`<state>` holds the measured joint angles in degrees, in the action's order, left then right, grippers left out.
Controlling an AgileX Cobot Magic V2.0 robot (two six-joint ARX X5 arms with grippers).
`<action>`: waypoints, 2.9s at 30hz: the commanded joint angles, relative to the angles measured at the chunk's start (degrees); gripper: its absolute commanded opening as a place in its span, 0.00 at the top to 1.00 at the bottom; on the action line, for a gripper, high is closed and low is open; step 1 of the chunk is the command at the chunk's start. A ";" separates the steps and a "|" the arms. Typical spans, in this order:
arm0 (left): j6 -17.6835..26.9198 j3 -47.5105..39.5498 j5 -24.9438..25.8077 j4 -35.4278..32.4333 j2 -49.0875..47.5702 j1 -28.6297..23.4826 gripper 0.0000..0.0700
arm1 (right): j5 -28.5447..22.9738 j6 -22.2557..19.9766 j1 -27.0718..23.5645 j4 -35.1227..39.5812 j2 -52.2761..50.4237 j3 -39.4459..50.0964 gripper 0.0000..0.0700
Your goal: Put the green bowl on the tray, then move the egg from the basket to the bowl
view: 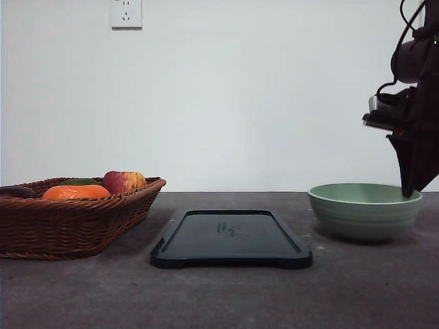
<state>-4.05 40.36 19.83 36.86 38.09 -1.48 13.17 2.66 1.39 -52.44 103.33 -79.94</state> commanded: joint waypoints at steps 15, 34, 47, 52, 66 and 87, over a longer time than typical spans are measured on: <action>0.25 1.09 0.33 -0.83 0.20 0.00 0.51 | 0.36 -0.35 13.49 -13.52 1.79 -20.14 1.00; 0.17 1.09 0.33 -0.73 0.20 0.00 0.51 | 0.24 2.75 23.36 -4.65 15.48 -23.19 1.00; 0.13 1.09 0.33 -0.59 0.20 0.00 0.51 | -1.23 2.62 23.64 -3.13 17.33 -23.19 0.78; 0.07 1.09 0.33 -0.55 0.20 0.00 0.51 | 0.37 2.66 23.71 -3.72 17.11 -23.33 0.67; -1.36 1.09 0.33 -0.27 0.20 0.00 0.51 | -7.15 1.78 27.01 2.07 9.27 -18.46 0.67; -1.47 1.09 0.33 -0.79 0.20 0.00 0.50 | -5.66 -1.71 25.69 30.58 -33.04 32.20 0.68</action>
<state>-5.38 40.36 19.84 37.00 38.09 -1.48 7.49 2.23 27.00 -22.48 71.08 -48.06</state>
